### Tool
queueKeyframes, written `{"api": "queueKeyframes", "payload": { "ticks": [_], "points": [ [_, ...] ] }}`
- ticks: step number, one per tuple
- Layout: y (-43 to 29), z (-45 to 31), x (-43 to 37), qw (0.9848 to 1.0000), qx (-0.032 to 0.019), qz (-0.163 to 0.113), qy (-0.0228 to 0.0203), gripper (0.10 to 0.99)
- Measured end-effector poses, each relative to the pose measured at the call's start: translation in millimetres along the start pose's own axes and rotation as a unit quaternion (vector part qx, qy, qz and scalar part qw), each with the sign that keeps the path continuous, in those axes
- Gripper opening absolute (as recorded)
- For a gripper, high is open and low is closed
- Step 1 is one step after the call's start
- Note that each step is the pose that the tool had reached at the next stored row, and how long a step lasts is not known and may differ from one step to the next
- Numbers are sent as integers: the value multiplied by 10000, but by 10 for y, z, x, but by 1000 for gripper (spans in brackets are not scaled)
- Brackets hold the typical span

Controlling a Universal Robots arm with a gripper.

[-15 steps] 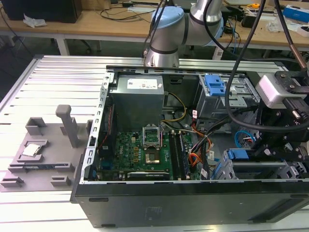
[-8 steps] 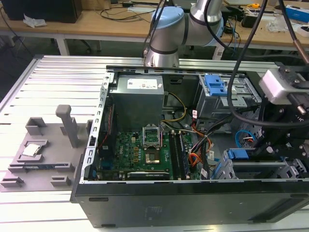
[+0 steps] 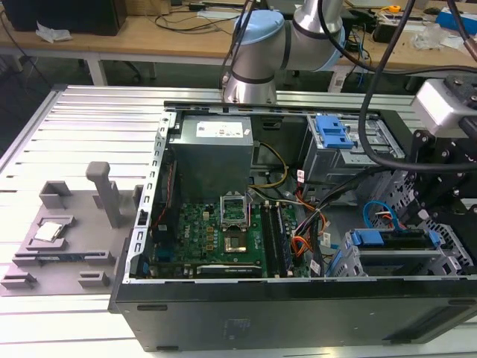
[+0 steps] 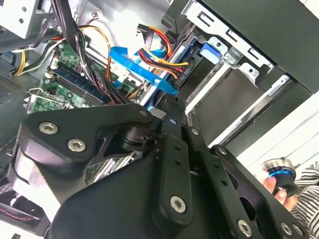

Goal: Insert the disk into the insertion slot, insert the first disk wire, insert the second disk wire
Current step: 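Insert the second disk wire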

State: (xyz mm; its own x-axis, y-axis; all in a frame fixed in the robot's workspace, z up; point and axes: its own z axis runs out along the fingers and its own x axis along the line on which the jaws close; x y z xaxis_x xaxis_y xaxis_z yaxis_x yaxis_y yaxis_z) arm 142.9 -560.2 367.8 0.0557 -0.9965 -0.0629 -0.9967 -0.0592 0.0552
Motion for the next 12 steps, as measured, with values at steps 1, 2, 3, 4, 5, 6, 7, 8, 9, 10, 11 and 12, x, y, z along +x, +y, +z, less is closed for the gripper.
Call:
{"api": "queueKeyframes", "payload": {
  "ticks": [1,2,3,4,5,6,7,8,9,10,11,12],
  "points": [
    [0,-7,-4,10000,0,0,0,106],
    [1,-16,-8,10000,0,0,0,106],
    [1,-22,-9,10000,0,0,1,106],
    [1,-29,-11,10000,0,0,0,106],
    [1,-33,-11,10000,0,0,0,106],
    [2,-38,-12,10000,0,0,0,106],
    [2,-43,-12,10000,0,0,1,106],
    [2,-47,-12,10000,0,0,1,106],
    [3,-65,-13,10000,0,0,1,106],
    [5,-92,-15,10000,0,0,1,106],
    [6,-116,-16,10000,0,0,1,106],
    [6,-124,-17,10000,0,0,0,106]
  ]
}}
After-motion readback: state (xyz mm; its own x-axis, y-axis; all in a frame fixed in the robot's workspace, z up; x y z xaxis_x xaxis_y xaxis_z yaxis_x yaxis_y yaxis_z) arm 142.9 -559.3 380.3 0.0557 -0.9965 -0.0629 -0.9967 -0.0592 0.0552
